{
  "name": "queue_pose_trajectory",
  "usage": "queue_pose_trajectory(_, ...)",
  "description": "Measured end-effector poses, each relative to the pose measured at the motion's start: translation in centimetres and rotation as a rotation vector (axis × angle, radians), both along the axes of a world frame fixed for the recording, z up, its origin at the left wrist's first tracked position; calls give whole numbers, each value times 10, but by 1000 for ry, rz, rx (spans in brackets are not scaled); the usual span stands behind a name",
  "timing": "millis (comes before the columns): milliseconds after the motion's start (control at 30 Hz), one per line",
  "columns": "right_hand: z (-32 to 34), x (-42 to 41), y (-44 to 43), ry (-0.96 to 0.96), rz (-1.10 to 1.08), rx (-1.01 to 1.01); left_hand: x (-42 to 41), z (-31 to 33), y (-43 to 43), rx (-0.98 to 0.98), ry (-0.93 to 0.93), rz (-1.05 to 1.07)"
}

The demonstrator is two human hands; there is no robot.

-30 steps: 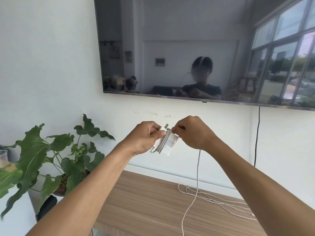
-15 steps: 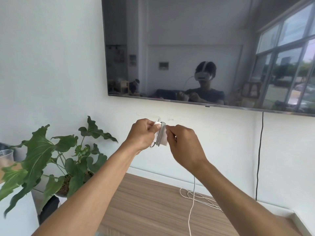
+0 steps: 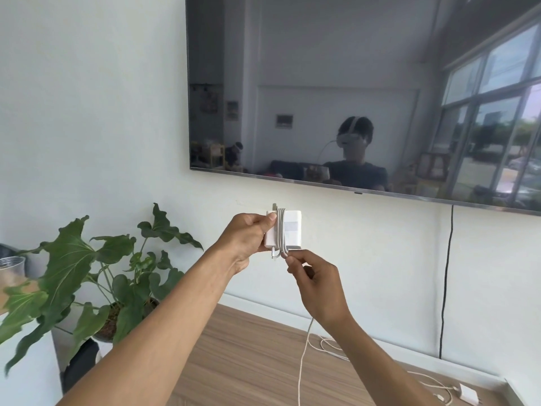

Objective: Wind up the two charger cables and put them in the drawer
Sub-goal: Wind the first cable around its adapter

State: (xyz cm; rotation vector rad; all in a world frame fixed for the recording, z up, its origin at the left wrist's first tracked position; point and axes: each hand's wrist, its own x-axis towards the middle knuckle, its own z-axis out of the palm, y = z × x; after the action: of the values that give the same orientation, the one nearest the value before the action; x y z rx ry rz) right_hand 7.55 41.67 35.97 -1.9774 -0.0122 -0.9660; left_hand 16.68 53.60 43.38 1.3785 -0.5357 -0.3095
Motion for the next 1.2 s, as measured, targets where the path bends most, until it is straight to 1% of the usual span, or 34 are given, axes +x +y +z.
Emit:
queue_pose_trajectory(67,2,1,-3,7,11,-5,0,0,2,-2,-3,-37)
queue_pose_trajectory(167,7,1,-13,25,-29,-94,-2,2,7,12,-16,-104)
queue_pose_trajectory(233,12,2,-23,52,-59,-148,-4,3,10,44,-60,-151)
queue_pose_trajectory(367,40,3,-39,220,-114,-313,-8,1,14,138,-169,-191)
queue_pose_trajectory(433,61,2,-45,329,-142,-369,-9,-3,15,226,-234,-171)
queue_pose_trajectory(500,82,0,-48,437,-139,-398,-7,-7,14,334,-332,-103)
queue_pose_trajectory(533,90,-1,-47,479,-131,-407,-6,-9,13,359,-360,-69)
queue_pose_trajectory(600,102,-3,-40,505,-150,-445,-4,-10,11,351,-350,-27)
queue_pose_trajectory(667,104,-6,-29,455,-206,-494,-2,-8,9,331,-340,10)
queue_pose_trajectory(800,92,-5,-14,317,-331,-584,-2,-4,3,326,-381,70)
queue_pose_trajectory(933,76,-2,-6,166,-336,-594,3,-7,1,321,-388,133)
queue_pose_trajectory(1067,54,-5,8,-23,-302,-591,10,-13,-3,229,-301,196)
queue_pose_trajectory(1200,26,-3,18,-109,-267,-549,9,-8,-3,79,-124,193)
